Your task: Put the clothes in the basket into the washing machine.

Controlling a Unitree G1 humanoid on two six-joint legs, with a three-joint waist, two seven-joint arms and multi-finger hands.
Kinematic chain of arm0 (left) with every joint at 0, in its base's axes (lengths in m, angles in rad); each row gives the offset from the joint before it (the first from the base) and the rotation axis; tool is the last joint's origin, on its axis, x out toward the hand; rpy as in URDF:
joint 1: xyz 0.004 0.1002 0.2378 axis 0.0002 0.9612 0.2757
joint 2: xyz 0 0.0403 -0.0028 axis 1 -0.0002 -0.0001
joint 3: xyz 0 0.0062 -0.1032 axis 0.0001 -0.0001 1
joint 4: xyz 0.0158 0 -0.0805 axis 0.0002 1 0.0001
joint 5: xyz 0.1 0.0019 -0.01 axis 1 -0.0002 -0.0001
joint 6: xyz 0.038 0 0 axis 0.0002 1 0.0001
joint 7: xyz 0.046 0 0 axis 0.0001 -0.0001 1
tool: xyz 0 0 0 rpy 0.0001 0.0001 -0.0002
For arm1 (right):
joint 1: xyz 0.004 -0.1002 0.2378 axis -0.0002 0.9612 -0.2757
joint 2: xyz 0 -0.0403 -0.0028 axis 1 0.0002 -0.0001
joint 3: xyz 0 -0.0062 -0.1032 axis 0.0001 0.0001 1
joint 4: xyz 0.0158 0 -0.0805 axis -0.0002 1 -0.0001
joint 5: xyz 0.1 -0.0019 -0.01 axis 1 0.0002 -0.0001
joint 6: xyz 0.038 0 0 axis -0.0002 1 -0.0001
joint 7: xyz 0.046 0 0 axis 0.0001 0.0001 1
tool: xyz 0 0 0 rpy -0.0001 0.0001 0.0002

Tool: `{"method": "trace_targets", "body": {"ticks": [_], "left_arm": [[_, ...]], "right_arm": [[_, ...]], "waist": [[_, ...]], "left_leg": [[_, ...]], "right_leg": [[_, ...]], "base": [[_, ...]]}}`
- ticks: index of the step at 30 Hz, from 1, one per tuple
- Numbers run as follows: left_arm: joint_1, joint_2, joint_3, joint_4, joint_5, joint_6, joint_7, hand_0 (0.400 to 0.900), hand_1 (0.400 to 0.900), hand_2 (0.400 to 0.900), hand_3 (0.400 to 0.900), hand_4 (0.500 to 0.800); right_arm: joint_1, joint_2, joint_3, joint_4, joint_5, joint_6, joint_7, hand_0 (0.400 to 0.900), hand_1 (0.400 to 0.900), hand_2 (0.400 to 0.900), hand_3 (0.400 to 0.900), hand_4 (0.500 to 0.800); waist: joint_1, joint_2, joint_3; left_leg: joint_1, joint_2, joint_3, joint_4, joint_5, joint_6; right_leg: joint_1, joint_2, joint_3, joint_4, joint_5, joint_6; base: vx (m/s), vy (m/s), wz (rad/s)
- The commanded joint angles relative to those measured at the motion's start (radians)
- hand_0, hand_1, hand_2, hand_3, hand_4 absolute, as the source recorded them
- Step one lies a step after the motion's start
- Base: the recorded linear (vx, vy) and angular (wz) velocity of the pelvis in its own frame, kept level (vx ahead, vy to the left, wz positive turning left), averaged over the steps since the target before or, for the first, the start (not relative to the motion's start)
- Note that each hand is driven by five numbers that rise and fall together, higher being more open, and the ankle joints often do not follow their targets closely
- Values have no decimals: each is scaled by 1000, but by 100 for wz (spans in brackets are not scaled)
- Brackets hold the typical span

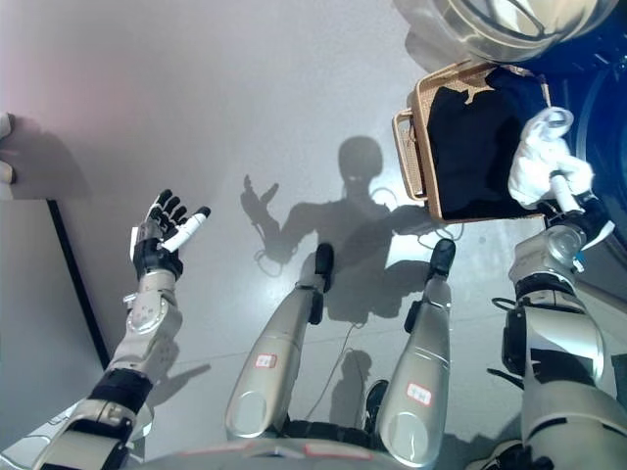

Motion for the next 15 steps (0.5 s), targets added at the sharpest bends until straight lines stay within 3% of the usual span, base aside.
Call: {"method": "trace_targets", "body": {"ticks": [1,5,11,15], "left_arm": [[19,34,114,9,-30,-64,36,900,900,900,900,800],[20,38,126,-1,-48,-69,25,900,900,900,900,800],[34,54,124,-70,-38,-75,1,900,900,900,900,800],[63,60,145,-130,-37,-77,2,900,900,900,900,800]], "right_arm": [[-7,-52,-41,-49,207,-163,33,400,400,400,400,500],[-39,-69,-124,-60,386,-221,66,400,400,400,400,500],[-105,-202,-129,-46,403,-222,56,400,400,400,400,500],[-170,-285,-125,-95,444,-289,35,400,400,400,400,500]], "waist": [[15,18,-71],[17,46,-110],[21,75,-157],[19,78,-173]], "left_leg": [[92,68,-54,-151,21,-61],[119,83,-59,-218,51,-71],[140,100,-64,-277,77,-79],[149,118,-66,-322,102,-90]], "right_leg": [[16,-41,-12,41,1,34],[11,-40,-8,40,-9,38],[-26,-37,9,76,-37,36],[-61,-28,24,116,-60,32]], "base": [[71,-65,9],[47,-38,4],[38,-39,7],[33,-50,0]]}}
